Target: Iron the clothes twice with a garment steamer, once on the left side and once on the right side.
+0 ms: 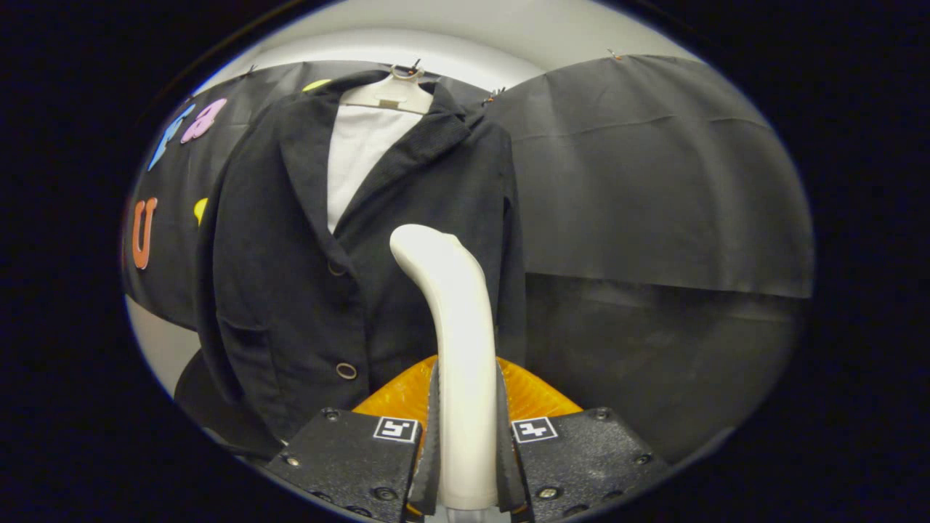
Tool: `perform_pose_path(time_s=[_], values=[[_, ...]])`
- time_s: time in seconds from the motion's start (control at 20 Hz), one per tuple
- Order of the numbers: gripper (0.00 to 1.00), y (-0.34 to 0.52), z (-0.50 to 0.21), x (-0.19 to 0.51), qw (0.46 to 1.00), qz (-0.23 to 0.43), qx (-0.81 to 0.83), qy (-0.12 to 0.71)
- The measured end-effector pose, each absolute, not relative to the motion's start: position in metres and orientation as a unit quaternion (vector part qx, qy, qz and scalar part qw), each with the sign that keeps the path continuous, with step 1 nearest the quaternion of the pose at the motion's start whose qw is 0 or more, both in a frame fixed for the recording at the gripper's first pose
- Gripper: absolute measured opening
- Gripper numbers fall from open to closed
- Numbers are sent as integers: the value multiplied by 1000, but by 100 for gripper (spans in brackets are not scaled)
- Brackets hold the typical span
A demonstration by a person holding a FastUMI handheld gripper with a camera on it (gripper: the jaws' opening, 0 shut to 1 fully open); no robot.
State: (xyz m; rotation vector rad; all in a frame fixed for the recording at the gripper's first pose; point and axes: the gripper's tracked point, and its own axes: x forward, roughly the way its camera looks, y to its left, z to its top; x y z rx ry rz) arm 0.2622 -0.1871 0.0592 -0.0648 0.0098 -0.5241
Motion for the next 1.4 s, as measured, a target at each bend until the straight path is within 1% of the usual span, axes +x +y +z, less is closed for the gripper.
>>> perform_pose_path(time_s=[0.7,1.4], values=[[34,-183,-23,240,955,-284,-16,87],[34,-174,-110,242,947,-270,0,173]])
